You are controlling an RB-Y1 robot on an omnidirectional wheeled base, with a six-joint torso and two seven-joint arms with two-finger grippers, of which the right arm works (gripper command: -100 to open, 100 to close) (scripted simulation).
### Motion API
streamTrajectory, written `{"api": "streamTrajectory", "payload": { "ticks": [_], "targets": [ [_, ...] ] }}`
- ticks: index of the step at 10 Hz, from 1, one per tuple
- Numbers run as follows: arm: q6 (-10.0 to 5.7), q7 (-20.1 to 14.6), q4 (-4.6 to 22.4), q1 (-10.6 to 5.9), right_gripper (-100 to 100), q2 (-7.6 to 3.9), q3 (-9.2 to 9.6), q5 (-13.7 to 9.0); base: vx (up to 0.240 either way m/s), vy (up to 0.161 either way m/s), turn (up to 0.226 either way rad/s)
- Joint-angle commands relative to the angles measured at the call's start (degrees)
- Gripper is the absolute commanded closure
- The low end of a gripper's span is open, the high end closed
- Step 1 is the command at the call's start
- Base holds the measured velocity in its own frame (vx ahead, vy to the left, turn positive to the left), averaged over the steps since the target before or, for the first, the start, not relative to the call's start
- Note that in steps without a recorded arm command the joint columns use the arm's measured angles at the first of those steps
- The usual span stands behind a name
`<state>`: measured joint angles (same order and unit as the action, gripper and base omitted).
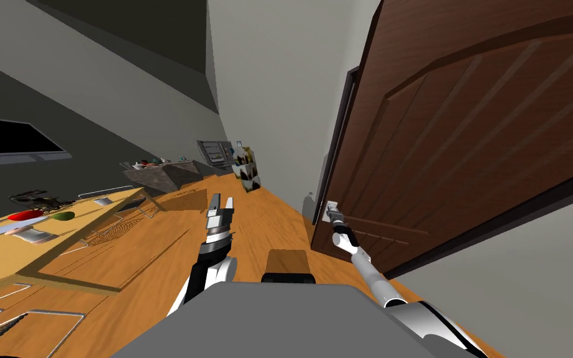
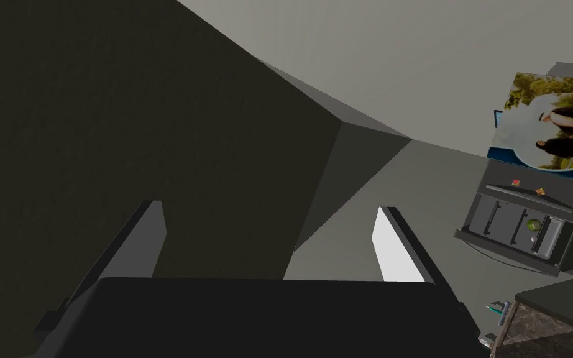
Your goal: Pull the door open
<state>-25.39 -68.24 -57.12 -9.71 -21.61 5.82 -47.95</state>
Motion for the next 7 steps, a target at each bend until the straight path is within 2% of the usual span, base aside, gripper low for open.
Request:
{"api": "streamTrajectory", "payload": {
  "ticks": [1,2,3,4,7],
  "targets": [
    [0.02,-1.56,-0.58,0.50,100,-1.06,1.26,0.02,-0.251,-0.068,0.174],
    [0.05,-2.20,-0.82,0.74,100,-1.54,1.78,0.02,-0.218,-0.059,0.144],
    [0.12,-1.52,-0.90,0.64,100,-1.27,1.19,-0.03,-0.092,-0.024,0.038],
    [0.23,-2.45,-1.48,1.21,100,-1.81,2.31,0.15,-0.142,-0.061,0.084],
    [0.05,-4.04,-2.65,1.96,100,-2.99,4.09,0.49,-0.215,-0.069,0.117]
  ]
}}
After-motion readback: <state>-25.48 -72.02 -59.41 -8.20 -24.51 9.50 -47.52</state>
